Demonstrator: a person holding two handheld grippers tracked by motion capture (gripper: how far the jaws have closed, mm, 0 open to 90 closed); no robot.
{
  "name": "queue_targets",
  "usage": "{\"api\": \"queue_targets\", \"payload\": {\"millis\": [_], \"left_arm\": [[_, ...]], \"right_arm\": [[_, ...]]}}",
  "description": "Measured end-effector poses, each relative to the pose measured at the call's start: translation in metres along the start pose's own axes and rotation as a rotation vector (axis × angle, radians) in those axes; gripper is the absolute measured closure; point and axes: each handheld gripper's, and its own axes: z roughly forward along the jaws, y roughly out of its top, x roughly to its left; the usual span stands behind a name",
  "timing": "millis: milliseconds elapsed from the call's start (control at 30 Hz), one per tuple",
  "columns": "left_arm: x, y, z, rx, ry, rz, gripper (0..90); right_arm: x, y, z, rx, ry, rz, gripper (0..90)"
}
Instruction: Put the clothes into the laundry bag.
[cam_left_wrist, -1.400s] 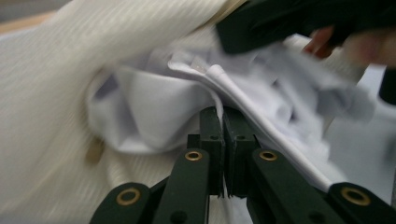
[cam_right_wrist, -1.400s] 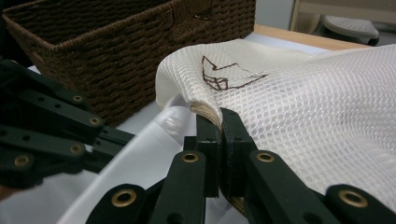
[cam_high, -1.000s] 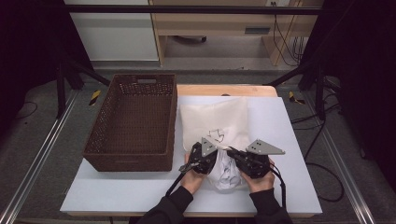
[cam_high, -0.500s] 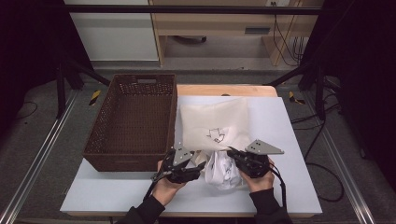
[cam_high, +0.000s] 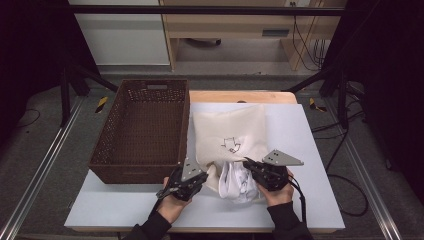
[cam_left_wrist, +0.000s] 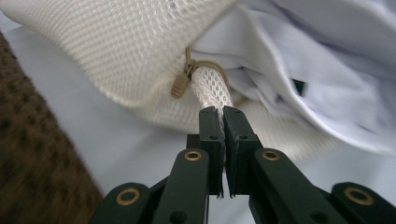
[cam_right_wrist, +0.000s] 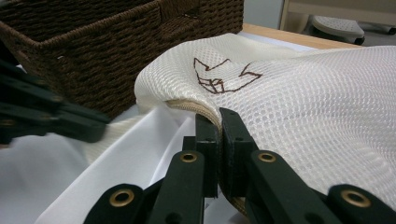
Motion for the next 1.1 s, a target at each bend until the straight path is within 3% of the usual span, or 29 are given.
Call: {"api": "queue_targets", "payload": {"millis": [167,367,433,467,500,533,567,600,700,767,800,933,1000,1100], "left_arm": [[-0.007,-0.012,-0.019,0.02,0.012,0.03,86.3],[-0.009,-0.03,-0.015,0.063,0.006,-0.008,84.9],[-0.008,-0.028,-0.017,0.039,0.0,-0.02,70.5],[-0.009,-0.022,-0.024,-0.01,0.011,-0.02,62.7],[-0.009,-0.022,-0.024,-0.01,0.011,-0.02,58.2],[-0.011,-0.015,-0.031,-0.058,-0.005,-0.02,52.9],[-0.011,-0.015,-0.031,-0.058,-0.005,-0.02,48.7],[-0.016,-0.007,-0.034,-0.093,-0.028,-0.018,45.8],[-0.022,0.0,-0.033,-0.099,-0.056,-0.008,38.6],[-0.031,0.008,-0.028,-0.088,-0.089,0.007,34.1],[-0.04,0.014,-0.023,-0.069,-0.108,0.034,32.7],[-0.052,0.02,-0.01,-0.048,-0.133,0.047,30.6],[-0.058,0.026,0.013,0.015,-0.105,0.061,30.1],[-0.057,0.027,0.026,0.049,-0.088,0.063,33.9]], "right_arm": [[0.002,0.001,0.0,-0.003,0.008,0.0,86.9],[0.008,0.0,0.002,0.003,0.007,-0.015,86.4],[0.009,0.0,0.002,0.003,0.007,-0.018,86.4],[0.009,0.0,0.002,0.001,0.006,-0.02,86.4],[0.009,0.0,0.002,0.001,0.006,-0.02,86.4],[0.008,0.0,0.002,0.001,0.006,-0.016,86.4],[0.008,0.0,0.002,-0.001,0.007,-0.017,86.4],[0.008,0.0,0.003,-0.002,0.007,-0.014,86.4],[0.009,-0.001,0.003,0.0,0.007,-0.015,86.4],[0.009,0.0,0.004,0.001,0.006,-0.013,86.1],[0.009,0.0,0.004,0.0,0.006,-0.01,85.9],[0.008,0.0,0.004,-0.002,0.009,-0.009,85.6],[0.007,0.0,0.004,-0.002,0.008,-0.012,85.9],[0.007,0.0,0.003,0.001,0.008,-0.006,86.0]]}}
